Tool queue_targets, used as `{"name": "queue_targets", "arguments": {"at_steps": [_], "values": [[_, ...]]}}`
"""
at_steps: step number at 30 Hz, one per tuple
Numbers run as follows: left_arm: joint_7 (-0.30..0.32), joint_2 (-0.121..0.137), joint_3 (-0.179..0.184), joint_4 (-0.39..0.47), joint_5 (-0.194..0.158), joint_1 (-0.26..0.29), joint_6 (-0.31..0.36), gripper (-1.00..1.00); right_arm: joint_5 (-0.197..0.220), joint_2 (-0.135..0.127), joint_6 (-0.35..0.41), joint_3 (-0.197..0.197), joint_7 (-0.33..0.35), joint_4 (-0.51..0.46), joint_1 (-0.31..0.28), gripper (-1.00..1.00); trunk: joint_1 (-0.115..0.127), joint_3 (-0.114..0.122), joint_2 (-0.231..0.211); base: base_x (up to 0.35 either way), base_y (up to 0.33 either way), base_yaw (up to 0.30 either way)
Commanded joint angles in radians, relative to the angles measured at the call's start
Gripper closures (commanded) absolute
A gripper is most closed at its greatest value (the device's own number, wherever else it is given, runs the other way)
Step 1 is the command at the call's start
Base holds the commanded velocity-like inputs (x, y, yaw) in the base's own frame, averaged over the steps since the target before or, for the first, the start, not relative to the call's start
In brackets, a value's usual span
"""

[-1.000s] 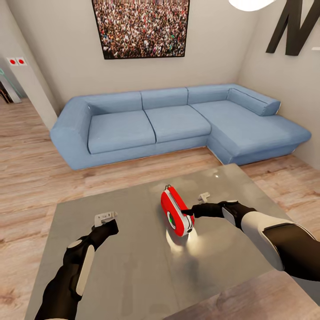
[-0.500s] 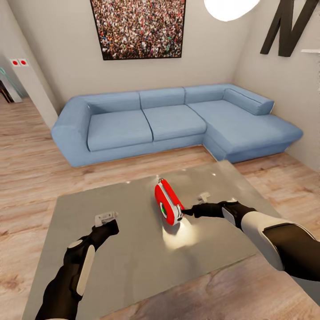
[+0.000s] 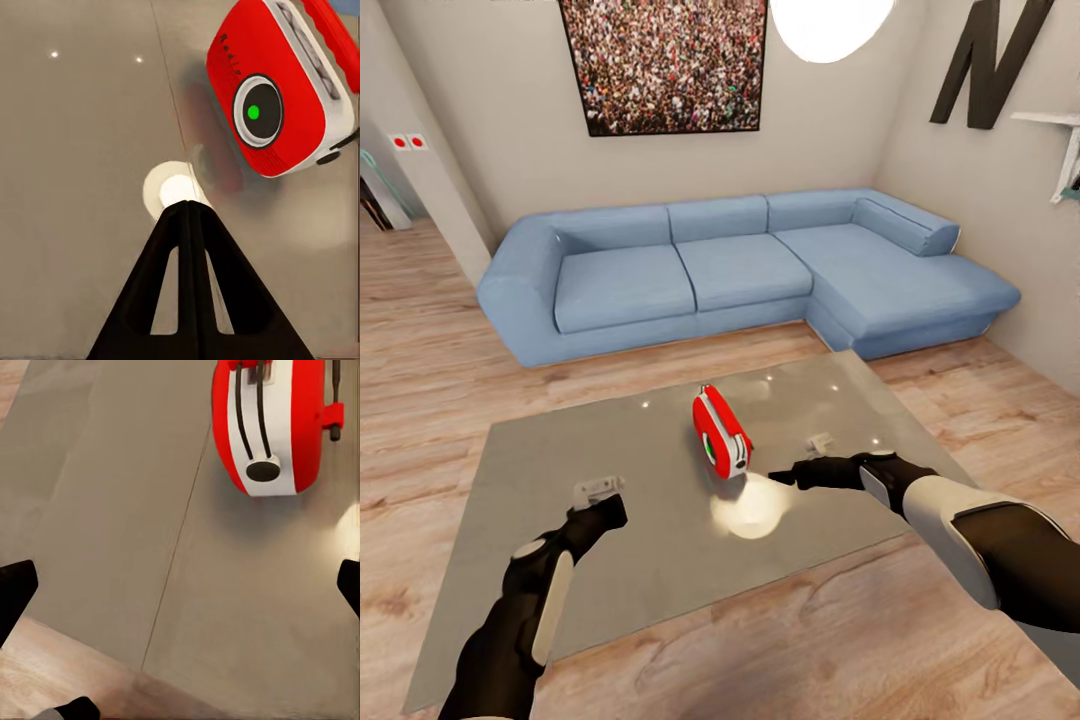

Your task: Turn on the radio receiver that's on the table in the living room.

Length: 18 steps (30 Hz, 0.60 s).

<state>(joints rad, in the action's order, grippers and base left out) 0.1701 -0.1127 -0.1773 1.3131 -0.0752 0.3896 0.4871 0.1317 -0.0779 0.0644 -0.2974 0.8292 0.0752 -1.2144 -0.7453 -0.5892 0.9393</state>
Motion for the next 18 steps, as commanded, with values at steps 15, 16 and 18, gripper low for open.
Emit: {"name": "queue_targets", "arguments": {"at_steps": [15, 16, 18], "values": [[-0.009, 0.112, -0.015, -0.334, 0.095, -0.011, -0.029, 1.00, -0.004, -0.002, -0.003, -0.001, -0.135, 0.000, 0.080, -1.00, 0.058, 0.047, -0.105, -0.017, -0.011, 0.000], [-0.009, 0.116, -0.014, -0.381, 0.097, -0.011, -0.044, 1.00, -0.004, -0.002, -0.003, -0.001, -0.144, 0.000, 0.086, -1.00, 0.061, 0.050, -0.112, 0.000, 0.000, 0.000], [-0.012, 0.126, -0.014, -0.563, 0.109, -0.012, -0.147, 1.00, -0.005, -0.002, -0.003, -0.002, -0.168, 0.000, 0.112, -1.00, 0.069, 0.056, -0.126, 0.000, 0.000, 0.000]]}}
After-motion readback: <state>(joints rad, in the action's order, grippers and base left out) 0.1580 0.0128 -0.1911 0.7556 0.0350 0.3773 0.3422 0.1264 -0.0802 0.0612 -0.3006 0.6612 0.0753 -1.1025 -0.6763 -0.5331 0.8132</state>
